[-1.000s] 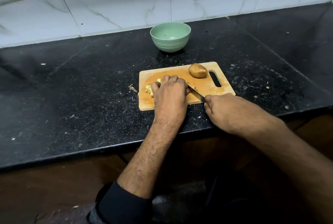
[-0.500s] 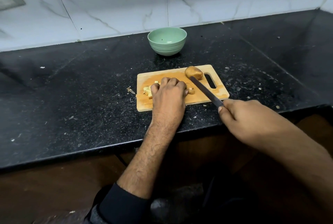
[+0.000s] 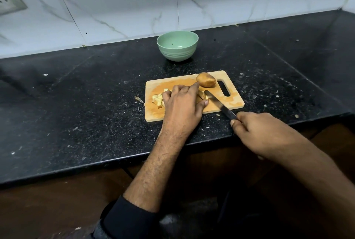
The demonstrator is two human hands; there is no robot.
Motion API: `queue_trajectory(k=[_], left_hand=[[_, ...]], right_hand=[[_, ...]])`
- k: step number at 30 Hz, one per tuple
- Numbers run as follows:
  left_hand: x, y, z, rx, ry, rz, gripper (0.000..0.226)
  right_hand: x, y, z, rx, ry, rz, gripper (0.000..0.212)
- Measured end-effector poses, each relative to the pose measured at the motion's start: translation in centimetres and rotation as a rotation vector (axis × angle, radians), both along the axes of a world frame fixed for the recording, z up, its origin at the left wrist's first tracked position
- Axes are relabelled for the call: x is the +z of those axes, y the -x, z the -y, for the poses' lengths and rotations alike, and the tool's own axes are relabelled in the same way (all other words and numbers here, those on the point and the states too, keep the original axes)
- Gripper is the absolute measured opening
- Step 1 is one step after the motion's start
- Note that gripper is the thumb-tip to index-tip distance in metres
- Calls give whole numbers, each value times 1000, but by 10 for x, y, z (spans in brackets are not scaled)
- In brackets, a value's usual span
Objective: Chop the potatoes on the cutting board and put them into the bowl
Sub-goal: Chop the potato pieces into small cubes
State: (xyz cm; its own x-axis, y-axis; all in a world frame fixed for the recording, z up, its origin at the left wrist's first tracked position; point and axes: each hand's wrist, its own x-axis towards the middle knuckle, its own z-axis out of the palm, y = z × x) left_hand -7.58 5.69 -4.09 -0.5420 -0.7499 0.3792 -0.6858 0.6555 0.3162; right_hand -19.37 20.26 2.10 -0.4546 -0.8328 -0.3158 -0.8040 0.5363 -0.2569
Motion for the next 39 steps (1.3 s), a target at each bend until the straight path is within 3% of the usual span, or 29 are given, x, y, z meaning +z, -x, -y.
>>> queue_trajectory(k=[5,13,30,35,39], left_hand=[[3,-1,0,-14,-31,-27,51],[-5,2,1,-65,68,131,38],[-2,-2,3,-70,46,48,33],[-1,-4,1,-55,24,-36,37],[1,-3,1,-23,-14,-65,52]], right_hand=[[1,-2,2,-34,-3,-25,31],[-3,-17,9,32,-38,-57,27],[-8,-35,11,70,-15,-68,30],[-2,-30,9,21,-47,-16,31],[6,-23,8,-25,-11,9,32]])
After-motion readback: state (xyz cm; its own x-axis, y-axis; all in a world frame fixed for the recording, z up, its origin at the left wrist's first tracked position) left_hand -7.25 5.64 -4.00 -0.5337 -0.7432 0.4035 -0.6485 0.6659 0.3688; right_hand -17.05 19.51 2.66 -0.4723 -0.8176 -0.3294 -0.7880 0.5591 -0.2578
